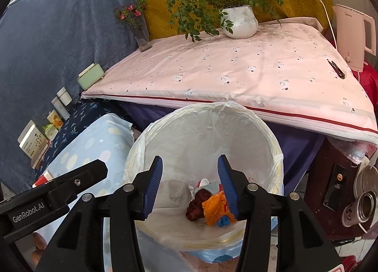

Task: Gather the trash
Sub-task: 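Open both tools to drop the scrunchie and tape measure into the bin, then move both tools back to the red-and-white paper cups on the bed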

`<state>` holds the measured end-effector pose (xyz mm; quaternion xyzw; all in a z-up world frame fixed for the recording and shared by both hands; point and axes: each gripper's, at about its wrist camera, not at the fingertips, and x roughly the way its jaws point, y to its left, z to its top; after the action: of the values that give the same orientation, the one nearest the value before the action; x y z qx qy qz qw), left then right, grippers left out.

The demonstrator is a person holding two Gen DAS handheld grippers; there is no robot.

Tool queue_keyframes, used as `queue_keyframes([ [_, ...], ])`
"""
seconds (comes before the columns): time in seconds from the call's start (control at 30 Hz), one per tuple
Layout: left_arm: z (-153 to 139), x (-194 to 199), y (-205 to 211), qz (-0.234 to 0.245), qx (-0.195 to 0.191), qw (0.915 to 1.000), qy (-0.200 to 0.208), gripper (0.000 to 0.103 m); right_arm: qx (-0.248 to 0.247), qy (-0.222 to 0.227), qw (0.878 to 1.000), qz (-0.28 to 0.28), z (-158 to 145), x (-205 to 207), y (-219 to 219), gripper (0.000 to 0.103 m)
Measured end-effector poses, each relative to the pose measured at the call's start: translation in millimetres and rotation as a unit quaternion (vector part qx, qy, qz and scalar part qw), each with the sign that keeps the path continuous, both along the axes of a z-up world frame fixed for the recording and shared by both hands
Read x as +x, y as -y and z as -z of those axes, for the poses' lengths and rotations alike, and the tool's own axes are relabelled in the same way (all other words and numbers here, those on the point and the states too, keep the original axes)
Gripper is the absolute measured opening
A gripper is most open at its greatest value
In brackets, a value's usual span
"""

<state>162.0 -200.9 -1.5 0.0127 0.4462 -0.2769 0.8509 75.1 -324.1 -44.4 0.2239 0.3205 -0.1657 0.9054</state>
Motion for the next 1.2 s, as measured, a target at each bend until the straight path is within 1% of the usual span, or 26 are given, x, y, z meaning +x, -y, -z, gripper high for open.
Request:
queue_keyframes([
  [0.2,-3,1,-12,-0.012,-0.002,0.9999,0.002,0.059,-0.007,0.0,1.0,-0.009,-5,2,-10,0.048],
  [0.5,-10,-1,-40,-0.035,-0.011,0.9993,0.006,0.059,-0.021,0.001,0.999,-0.027,-16,2,-33,0.049],
  [0.63,-14,-3,-59,-0.049,-0.02,0.9986,0.008,0.059,-0.029,0.005,0.999,-0.035,-24,2,-47,0.055],
  [0.83,-22,-6,-94,-0.076,-0.033,0.9965,0.012,0.059,-0.042,0.007,0.997,-0.059,-36,5,-75,0.055],
  [0.97,-23,-6,-125,-0.101,-0.039,0.994,0.012,0.059,-0.052,0.009,0.995,-0.081,-44,9,-101,0.055],
  [1.2,-19,-7,-186,-0.154,-0.05,0.9868,0.005,0.059,-0.065,0.009,0.99,-0.128,-52,18,-153,0.056],
])
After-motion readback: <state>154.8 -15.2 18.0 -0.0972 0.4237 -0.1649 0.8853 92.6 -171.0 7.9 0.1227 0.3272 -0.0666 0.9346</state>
